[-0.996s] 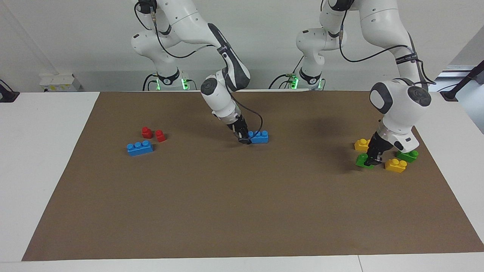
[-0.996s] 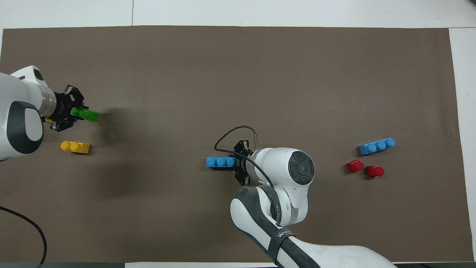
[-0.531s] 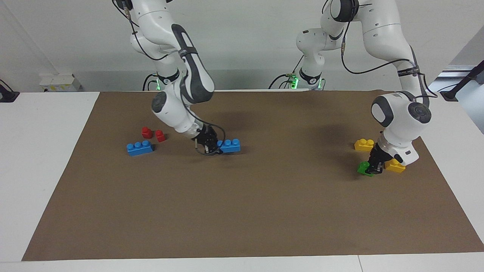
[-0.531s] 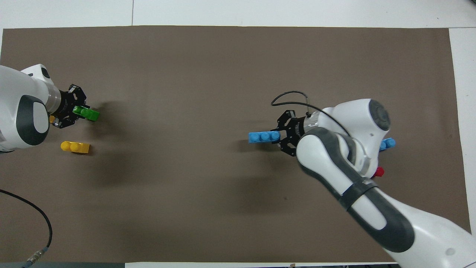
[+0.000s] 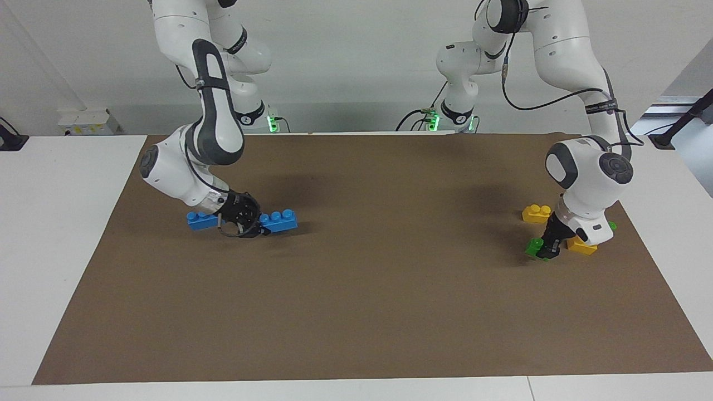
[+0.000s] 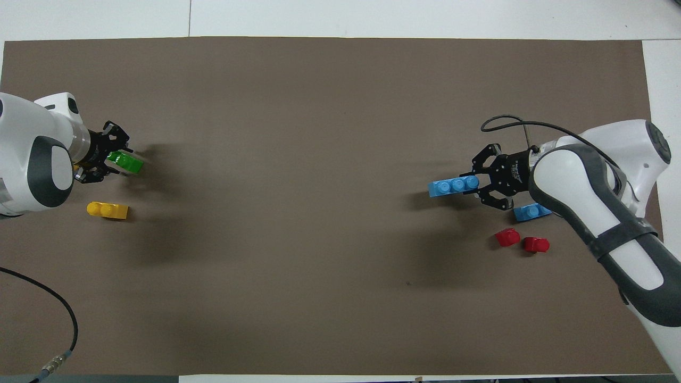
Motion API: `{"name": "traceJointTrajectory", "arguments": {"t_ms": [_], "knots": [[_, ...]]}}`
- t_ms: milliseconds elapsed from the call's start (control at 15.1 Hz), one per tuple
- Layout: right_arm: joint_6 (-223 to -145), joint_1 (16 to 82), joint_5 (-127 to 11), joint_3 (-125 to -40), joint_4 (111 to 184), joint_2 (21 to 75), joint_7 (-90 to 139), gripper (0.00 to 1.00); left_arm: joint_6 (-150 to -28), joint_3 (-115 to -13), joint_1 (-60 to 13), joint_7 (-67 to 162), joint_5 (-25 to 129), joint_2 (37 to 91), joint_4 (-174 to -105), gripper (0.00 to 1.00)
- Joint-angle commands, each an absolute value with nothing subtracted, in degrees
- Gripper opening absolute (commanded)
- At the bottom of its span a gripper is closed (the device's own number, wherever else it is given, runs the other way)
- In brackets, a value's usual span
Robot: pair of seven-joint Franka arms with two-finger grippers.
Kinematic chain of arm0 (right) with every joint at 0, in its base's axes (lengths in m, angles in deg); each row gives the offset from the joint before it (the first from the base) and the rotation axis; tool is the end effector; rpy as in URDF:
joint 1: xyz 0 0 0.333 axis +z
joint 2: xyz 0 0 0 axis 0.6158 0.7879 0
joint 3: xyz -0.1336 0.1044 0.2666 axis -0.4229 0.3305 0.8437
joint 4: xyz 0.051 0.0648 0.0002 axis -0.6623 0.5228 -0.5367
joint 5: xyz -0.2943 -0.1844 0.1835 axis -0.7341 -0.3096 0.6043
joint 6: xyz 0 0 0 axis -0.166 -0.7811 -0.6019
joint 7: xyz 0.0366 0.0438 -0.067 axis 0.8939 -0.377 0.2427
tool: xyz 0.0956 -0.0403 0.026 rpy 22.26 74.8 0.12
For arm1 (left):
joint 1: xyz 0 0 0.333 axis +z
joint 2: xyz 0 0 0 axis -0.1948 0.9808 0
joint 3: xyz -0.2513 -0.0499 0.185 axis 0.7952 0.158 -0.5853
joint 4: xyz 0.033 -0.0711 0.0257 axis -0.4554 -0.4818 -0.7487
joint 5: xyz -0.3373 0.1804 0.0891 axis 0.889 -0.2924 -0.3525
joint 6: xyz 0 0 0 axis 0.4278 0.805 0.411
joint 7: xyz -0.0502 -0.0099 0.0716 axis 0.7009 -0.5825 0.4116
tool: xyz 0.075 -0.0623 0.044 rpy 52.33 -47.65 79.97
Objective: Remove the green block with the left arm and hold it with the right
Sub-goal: 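Set green down with the left gripper while the right gripper carries blue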
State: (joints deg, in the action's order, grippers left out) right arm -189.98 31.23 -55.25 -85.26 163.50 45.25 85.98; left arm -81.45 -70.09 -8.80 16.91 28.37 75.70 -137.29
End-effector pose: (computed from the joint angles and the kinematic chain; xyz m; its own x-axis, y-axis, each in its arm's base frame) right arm 0.5655 -0.0003 0.3126 0.2198 -0.8519 -0.4754 -0.9745 -0.2140 -0.0670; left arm 0.6328 0.0542 0.3160 0.6230 0.7818 0.0256 0.7813 -0.6235 0.0270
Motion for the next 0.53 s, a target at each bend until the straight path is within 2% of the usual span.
{"name": "traceJointTrajectory", "arguments": {"t_ms": [0,465], "knots": [[-188.7,26.2,-58.2,-84.4,163.1,46.5,79.0,0.00,-79.7,-69.7,-8.2,20.4,27.6,74.1,-136.4,1.00],[-189.4,23.4,-58.3,-84.4,163.0,47.8,76.9,0.00,-71.2,-69.6,-9.6,33.9,27.6,66.0,-136.7,1.00]]}}
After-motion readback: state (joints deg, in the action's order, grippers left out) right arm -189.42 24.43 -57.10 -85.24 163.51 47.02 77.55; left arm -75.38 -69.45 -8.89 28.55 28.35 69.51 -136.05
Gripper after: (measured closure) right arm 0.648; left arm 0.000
